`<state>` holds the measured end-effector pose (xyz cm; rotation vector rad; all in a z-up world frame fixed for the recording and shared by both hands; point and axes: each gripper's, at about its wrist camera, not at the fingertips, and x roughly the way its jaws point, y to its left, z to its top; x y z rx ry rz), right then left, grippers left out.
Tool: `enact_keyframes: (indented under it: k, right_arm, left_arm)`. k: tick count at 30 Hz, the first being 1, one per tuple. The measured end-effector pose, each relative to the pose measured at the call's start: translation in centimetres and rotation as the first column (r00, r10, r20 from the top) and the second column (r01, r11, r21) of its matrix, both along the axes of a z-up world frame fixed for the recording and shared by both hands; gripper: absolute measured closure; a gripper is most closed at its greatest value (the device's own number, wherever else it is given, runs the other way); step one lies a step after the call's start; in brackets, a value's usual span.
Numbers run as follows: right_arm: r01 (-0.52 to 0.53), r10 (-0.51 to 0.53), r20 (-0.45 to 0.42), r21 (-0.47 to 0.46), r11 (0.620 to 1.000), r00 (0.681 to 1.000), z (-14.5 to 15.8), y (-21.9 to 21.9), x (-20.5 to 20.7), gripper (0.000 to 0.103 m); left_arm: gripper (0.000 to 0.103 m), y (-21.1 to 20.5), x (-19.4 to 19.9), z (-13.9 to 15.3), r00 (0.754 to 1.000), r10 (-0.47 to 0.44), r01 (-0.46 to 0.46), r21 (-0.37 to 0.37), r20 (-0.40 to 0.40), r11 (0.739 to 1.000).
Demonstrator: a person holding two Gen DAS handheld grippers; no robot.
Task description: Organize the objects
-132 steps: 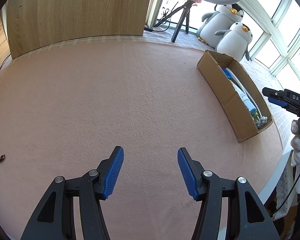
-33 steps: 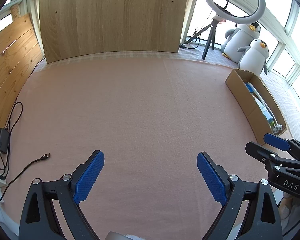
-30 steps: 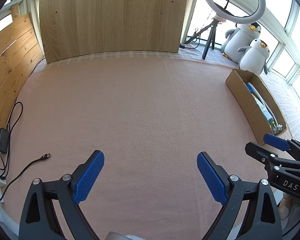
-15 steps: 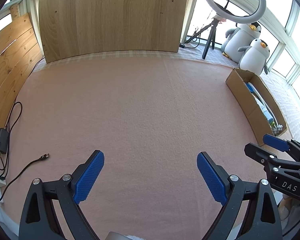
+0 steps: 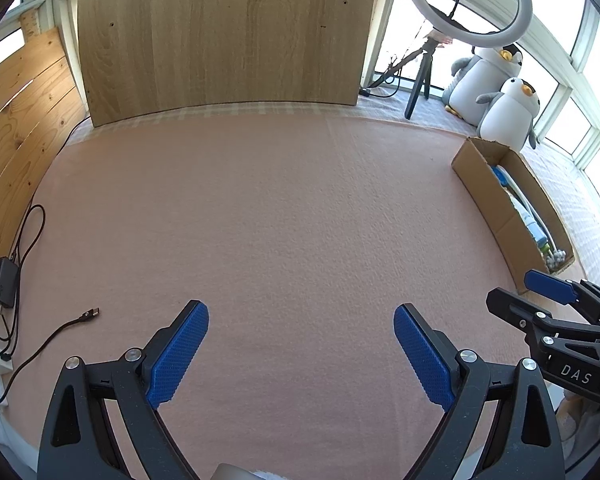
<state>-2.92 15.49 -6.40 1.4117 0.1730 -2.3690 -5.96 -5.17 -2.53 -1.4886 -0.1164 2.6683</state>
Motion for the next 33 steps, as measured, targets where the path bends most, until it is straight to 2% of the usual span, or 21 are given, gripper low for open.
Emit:
enact_keyframes:
  k: [22, 33]
  right_arm:
    - [0.003, -0.003, 0.015, 0.003, 1.000, 1.000, -0.5, 0.0, 0.0, 0.036]
    - [0.014, -0.015, 0.027, 0.014, 1.000, 1.000, -2.0, 0.0, -1.0, 0.036]
  left_arm:
    - [0.005, -0.1, 0.1, -0.3, 1.000, 0.001, -0.001, -0.001, -0.002, 1.000]
    - [0.005, 0.3, -0.9, -2.2, 0.999, -0.019, 0.020, -0.008, 0.044, 1.000]
